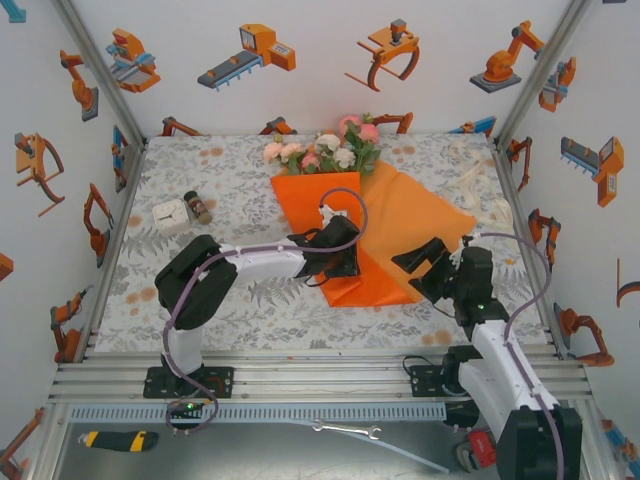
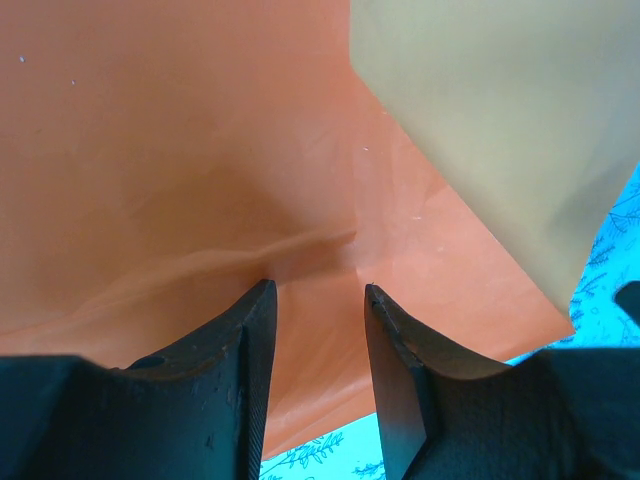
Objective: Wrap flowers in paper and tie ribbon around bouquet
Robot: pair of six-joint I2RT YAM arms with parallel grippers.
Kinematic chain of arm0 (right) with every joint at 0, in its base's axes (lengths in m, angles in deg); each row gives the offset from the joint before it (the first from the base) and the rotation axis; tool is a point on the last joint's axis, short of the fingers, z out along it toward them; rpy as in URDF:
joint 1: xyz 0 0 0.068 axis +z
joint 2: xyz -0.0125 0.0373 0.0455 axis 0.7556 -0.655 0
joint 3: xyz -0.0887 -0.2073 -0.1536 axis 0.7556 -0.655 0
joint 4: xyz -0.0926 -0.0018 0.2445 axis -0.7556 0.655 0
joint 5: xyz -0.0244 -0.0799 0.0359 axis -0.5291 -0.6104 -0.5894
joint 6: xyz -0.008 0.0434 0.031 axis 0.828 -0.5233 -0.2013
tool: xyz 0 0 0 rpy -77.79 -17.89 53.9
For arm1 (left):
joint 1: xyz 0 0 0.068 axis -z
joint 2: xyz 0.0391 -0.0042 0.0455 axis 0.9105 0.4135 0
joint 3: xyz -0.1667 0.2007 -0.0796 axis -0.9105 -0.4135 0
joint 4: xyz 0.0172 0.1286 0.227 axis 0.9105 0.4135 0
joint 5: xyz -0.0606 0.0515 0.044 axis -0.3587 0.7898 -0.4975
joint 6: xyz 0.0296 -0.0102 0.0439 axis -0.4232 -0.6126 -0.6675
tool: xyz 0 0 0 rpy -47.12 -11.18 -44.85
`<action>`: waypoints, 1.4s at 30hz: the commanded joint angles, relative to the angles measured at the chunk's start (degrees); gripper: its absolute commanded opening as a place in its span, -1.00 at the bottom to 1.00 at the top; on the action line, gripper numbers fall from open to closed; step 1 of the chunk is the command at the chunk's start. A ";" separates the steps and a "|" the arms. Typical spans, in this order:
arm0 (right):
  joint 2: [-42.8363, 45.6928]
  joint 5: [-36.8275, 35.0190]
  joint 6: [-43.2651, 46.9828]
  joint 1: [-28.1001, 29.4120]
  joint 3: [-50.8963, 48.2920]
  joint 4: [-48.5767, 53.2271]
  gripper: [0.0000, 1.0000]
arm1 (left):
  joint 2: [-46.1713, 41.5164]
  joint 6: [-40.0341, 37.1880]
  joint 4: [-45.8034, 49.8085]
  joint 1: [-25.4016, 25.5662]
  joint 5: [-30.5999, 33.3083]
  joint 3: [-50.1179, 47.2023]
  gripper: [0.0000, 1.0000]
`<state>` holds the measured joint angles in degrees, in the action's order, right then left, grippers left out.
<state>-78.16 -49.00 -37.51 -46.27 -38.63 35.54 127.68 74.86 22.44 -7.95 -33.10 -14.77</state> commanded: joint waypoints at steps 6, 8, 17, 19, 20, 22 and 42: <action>3.98 -4.34 3.30 2.88 -0.42 14.99 0.84 | 1.54 1.50 -0.75 0.12 -0.04 0.54 -0.16; 6.77 -9.50 5.40 3.77 2.03 25.20 0.84 | 1.41 1.82 -1.18 0.12 0.09 -0.26 -0.16; 13.66 -12.26 -0.50 6.21 -4.55 26.55 0.83 | 2.00 2.11 -1.70 0.12 -0.34 -0.25 -0.16; 13.37 -11.29 -0.87 6.84 -6.62 21.13 0.83 | 2.29 1.98 -1.60 0.12 -0.53 0.07 -0.16; 12.92 -11.10 -0.90 7.23 -7.56 17.84 0.83 | 2.46 1.89 -1.40 0.12 -0.68 0.26 -0.16; 11.42 -12.71 0.19 8.49 -9.19 12.07 0.81 | 2.62 1.89 -0.96 0.12 -0.71 0.54 -0.16; 3.67 -24.46 8.99 22.69 -11.32 -5.45 0.09 | 2.34 1.72 -0.19 0.19 -0.31 0.73 -0.16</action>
<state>-75.17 -70.81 -29.36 -24.06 -50.41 28.11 128.77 76.17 20.56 -7.95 -33.43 -14.77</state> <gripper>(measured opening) 0.549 0.420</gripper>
